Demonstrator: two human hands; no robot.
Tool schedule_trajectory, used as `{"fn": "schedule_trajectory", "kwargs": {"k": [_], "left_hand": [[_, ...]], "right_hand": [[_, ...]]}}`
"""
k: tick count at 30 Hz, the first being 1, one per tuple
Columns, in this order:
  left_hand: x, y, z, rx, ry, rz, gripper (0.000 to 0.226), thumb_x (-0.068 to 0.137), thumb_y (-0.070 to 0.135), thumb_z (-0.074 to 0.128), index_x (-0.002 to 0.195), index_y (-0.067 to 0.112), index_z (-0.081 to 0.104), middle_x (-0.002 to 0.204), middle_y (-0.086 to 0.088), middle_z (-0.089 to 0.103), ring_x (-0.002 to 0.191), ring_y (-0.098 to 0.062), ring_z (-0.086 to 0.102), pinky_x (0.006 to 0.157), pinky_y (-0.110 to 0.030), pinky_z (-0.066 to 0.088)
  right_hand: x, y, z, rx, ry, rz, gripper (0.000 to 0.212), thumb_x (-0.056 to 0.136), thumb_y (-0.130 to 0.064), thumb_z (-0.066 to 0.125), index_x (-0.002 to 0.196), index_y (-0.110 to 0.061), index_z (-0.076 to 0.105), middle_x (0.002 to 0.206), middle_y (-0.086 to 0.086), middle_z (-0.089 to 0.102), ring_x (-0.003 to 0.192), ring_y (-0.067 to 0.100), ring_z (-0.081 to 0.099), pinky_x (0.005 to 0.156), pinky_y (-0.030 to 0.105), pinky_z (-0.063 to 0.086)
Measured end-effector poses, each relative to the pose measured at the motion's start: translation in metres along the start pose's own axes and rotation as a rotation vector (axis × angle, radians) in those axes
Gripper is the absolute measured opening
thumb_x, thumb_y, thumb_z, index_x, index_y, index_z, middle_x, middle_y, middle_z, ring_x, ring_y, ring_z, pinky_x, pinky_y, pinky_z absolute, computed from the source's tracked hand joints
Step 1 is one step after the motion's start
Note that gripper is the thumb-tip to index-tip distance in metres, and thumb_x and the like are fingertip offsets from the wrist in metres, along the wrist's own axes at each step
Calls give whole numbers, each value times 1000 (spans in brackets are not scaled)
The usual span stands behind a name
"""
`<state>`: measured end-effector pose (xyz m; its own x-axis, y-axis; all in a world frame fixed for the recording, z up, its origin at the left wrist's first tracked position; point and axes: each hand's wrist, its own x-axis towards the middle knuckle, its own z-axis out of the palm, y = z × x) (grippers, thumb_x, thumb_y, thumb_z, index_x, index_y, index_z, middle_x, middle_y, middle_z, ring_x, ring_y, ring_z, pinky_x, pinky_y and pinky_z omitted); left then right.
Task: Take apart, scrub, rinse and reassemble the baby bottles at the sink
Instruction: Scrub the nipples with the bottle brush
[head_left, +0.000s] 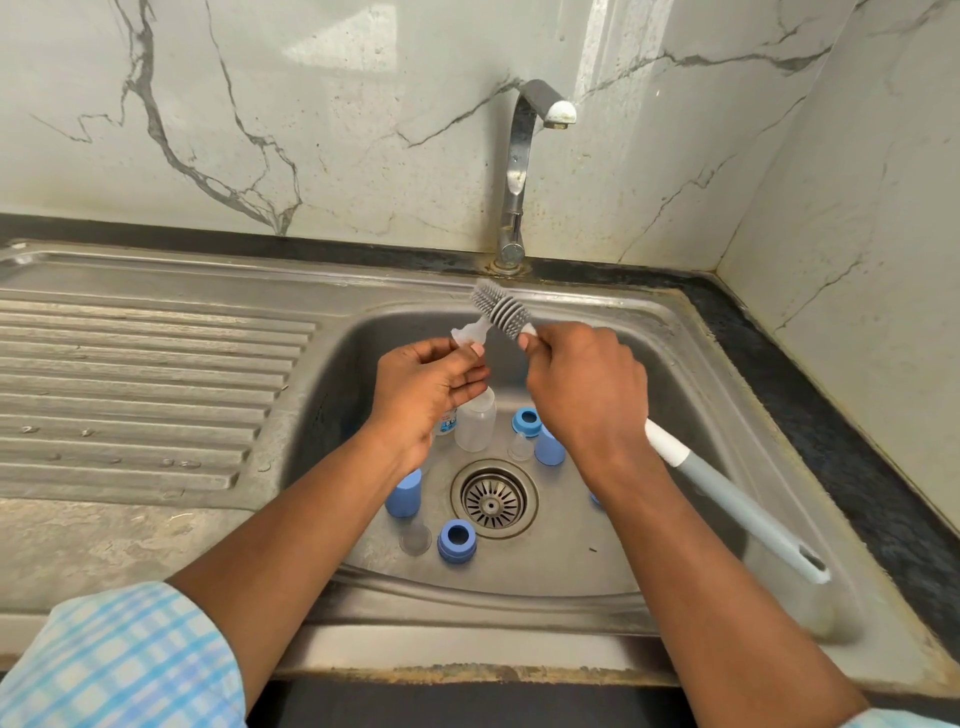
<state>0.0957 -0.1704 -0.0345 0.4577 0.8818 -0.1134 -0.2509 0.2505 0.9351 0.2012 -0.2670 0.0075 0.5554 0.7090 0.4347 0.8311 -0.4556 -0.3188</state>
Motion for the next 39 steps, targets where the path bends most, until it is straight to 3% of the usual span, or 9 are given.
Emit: {"fn": "schedule_trajectory", "kwargs": {"k": [5, 12, 18, 22, 27, 32, 35, 39], "left_hand": [[4, 1, -2, -107, 7, -107, 21, 84, -7, 70, 100, 4, 62, 86, -12, 73, 84, -22, 74, 77, -32, 62], [2, 0, -4, -6, -62, -136, 32, 83, 4, 75, 113, -1, 64, 82, -9, 72, 77, -16, 72, 69, -30, 61], [3, 7, -3, -219, -100, -201, 20, 93, 6, 61, 111, -2, 65, 99, -15, 73, 96, -23, 71, 82, -31, 60], [6, 3, -4, -167, -20, -191, 24, 95, 15, 64, 114, 2, 66, 106, -14, 71, 100, -22, 69, 77, -29, 61], [9, 0, -10, -63, 90, -178, 11, 89, 17, 71, 100, 14, 70, 84, -2, 64, 77, -11, 58, 63, -25, 56], [6, 1, -5, -70, -38, -152, 18, 96, 3, 58, 110, 1, 69, 102, -16, 72, 93, -21, 70, 76, -28, 61], [3, 1, -3, -39, -47, -95, 12, 94, 5, 62, 102, 4, 70, 88, -10, 71, 85, -18, 70, 75, -28, 61], [0, 0, 0, -45, -38, -90, 9, 92, 6, 65, 99, 4, 71, 79, -7, 69, 77, -15, 69, 72, -28, 61]], "right_hand": [[-1, 9, -6, 55, -31, 8, 28, 101, -37, 50, 90, -18, 68, 72, 0, 53, 66, 27, 48, 61, 31, 34], [-4, 7, -1, 69, -138, -55, 28, 101, -38, 51, 96, -20, 72, 69, -2, 55, 61, 20, 50, 57, 29, 33], [-1, 16, -2, 74, -106, -10, 26, 100, -37, 52, 98, -21, 72, 70, -1, 56, 61, 21, 50, 57, 29, 34], [0, 16, -4, 110, -96, -13, 27, 100, -38, 52, 84, -21, 67, 60, -5, 50, 58, 21, 49, 53, 29, 31], [-4, 10, -4, 171, -206, -100, 25, 100, -37, 53, 82, -25, 64, 54, -8, 45, 48, 10, 41, 47, 26, 25], [-4, 8, 7, 202, -267, -110, 28, 100, -38, 53, 94, -19, 73, 57, -6, 50, 52, 12, 45, 52, 28, 31], [0, 11, 4, 161, -221, -58, 26, 100, -38, 52, 96, -22, 73, 60, -7, 52, 53, 12, 46, 51, 27, 30], [8, 19, 2, 3, -49, 58, 29, 101, -38, 49, 96, -19, 70, 83, 7, 66, 76, 32, 60, 62, 33, 37]]}}
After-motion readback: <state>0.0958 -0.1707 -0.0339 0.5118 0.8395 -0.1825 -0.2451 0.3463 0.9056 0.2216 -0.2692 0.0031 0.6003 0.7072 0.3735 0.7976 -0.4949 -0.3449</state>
